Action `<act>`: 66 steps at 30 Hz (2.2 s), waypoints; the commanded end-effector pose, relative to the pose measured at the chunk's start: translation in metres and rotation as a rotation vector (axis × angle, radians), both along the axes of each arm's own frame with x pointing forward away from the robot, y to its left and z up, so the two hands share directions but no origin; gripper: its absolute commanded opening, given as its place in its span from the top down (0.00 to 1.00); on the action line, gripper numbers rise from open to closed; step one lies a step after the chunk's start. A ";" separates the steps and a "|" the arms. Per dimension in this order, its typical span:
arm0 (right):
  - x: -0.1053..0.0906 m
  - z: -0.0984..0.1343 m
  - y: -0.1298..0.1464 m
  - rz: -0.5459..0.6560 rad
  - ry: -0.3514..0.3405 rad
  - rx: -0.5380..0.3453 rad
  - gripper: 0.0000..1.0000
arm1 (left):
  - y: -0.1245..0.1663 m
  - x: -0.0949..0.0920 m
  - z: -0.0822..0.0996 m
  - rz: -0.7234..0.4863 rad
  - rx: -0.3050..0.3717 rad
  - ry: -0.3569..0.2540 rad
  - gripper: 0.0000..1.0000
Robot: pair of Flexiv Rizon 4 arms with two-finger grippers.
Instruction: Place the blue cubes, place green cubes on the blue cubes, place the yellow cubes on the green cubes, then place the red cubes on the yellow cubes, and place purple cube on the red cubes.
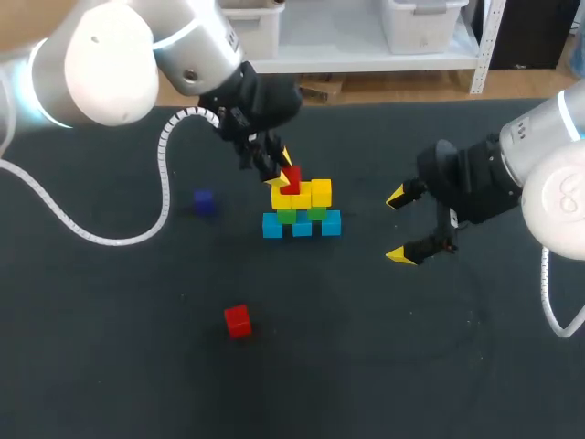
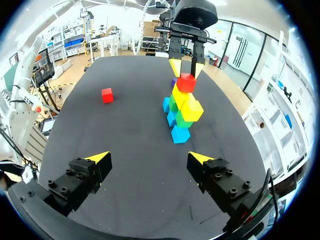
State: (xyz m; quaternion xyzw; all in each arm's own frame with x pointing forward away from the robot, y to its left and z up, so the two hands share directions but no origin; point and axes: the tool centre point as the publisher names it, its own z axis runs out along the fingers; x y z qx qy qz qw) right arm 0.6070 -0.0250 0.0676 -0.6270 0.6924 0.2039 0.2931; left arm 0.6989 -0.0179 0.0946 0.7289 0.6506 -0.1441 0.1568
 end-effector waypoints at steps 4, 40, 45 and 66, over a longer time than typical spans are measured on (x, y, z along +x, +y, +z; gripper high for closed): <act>0.000 0.000 0.000 0.001 0.000 0.003 0.00 | -0.001 0.001 0.000 -0.005 -0.001 0.000 0.95; 0.000 0.000 0.000 0.001 0.000 0.003 0.00 | -0.004 0.003 -0.001 -0.014 0.005 0.005 0.33; 0.000 0.000 0.000 0.001 0.000 0.003 0.00 | -0.005 0.003 0.000 -0.014 0.003 0.003 0.32; 0.000 0.000 0.000 0.001 0.000 0.003 0.00 | -0.024 0.009 -0.002 -0.030 -0.009 0.001 0.27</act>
